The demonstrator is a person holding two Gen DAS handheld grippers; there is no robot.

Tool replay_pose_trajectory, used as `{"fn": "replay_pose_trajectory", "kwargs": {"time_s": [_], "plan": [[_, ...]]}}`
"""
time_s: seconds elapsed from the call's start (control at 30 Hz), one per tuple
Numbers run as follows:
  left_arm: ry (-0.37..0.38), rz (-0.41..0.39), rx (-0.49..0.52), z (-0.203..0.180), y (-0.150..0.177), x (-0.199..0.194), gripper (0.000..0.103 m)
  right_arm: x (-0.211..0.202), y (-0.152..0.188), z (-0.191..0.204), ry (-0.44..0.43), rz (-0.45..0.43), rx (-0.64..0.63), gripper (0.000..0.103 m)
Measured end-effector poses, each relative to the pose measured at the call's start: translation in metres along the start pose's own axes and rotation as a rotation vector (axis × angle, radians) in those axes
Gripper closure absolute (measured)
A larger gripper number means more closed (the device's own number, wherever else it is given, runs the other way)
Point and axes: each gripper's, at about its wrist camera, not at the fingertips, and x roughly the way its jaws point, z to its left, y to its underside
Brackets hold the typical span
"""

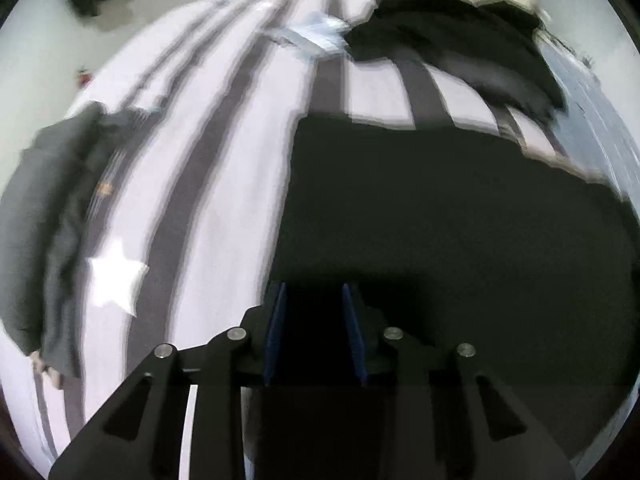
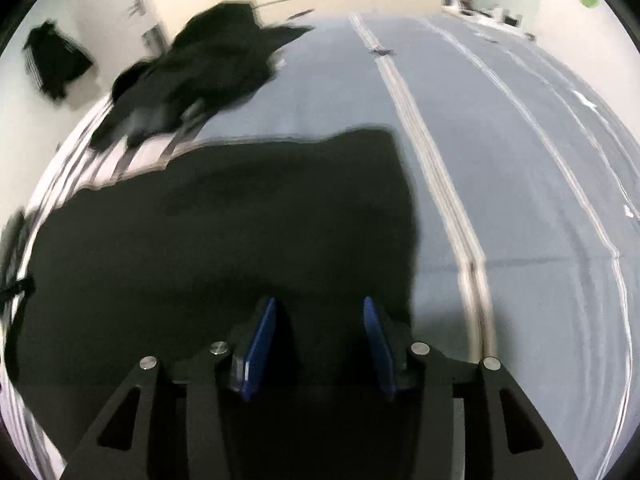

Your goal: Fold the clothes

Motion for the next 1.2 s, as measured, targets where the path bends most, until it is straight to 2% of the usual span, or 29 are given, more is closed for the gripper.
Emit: {"fn": "replay_pose_trajectory", "kwargs": {"time_s": [0.03, 0.13, 0.2, 0.33, 0.4, 0.53, 0.6, 0.63, 0.7, 0.77, 0.83, 0.93, 1.0, 1.13, 1.2], "plan": [[0.017, -0.023, -0.013, 0.002, -0.007, -0.005, 0.076, -0.006, -0.008, 0.000, 0.006, -0.029, -0.006, 0.062], [0.087, -0.081, 0.085, -0.019, -0.020, -0.014, 0.076, -0.014, -0.030, 0.010, 0.014, -0.093, -0.052, 0.060], [0.112, -0.054, 0.139, -0.036, -0.027, -0.002, 0.076, -0.002, -0.043, 0.017, 0.008, -0.082, -0.084, 0.060], [0.043, 0.019, 0.148, -0.038, -0.029, 0.053, 0.082, 0.041, -0.056, 0.013, 0.024, -0.009, -0.068, 0.062], [0.053, -0.017, 0.126, -0.031, -0.034, 0.063, 0.082, 0.058, -0.061, 0.002, 0.021, -0.017, -0.025, 0.061], [0.041, -0.068, 0.093, -0.029, -0.050, 0.053, 0.083, 0.052, -0.079, -0.011, 0.045, -0.071, 0.041, 0.061], [0.019, -0.094, 0.078, -0.020, -0.054, 0.054, 0.083, 0.044, -0.090, -0.026, 0.068, -0.113, 0.112, 0.061], [-0.003, -0.081, 0.071, -0.014, -0.054, 0.061, 0.083, 0.047, -0.093, -0.035, 0.077, -0.105, 0.138, 0.061], [-0.032, -0.046, 0.072, -0.007, -0.053, 0.074, 0.080, 0.068, -0.089, -0.051, 0.095, -0.022, 0.144, 0.061], [-0.036, -0.051, 0.075, -0.005, -0.053, 0.075, 0.075, 0.069, -0.086, -0.043, 0.134, -0.045, 0.037, 0.061], [-0.052, -0.061, 0.060, -0.007, -0.056, 0.070, 0.075, 0.066, -0.087, -0.038, 0.166, -0.044, -0.007, 0.061], [-0.145, -0.113, 0.002, 0.012, -0.059, 0.053, 0.075, 0.049, -0.084, -0.054, 0.214, -0.071, 0.062, 0.061], [-0.132, -0.104, -0.081, 0.032, -0.054, 0.042, 0.075, 0.037, -0.080, -0.068, 0.229, -0.085, 0.118, 0.061], [-0.064, -0.095, -0.080, 0.039, -0.028, 0.010, 0.075, 0.002, -0.052, -0.088, 0.168, -0.064, 0.184, 0.061], [-0.021, -0.098, -0.055, 0.030, -0.013, -0.009, 0.075, -0.025, -0.033, -0.083, 0.136, -0.086, 0.167, 0.059]]}}
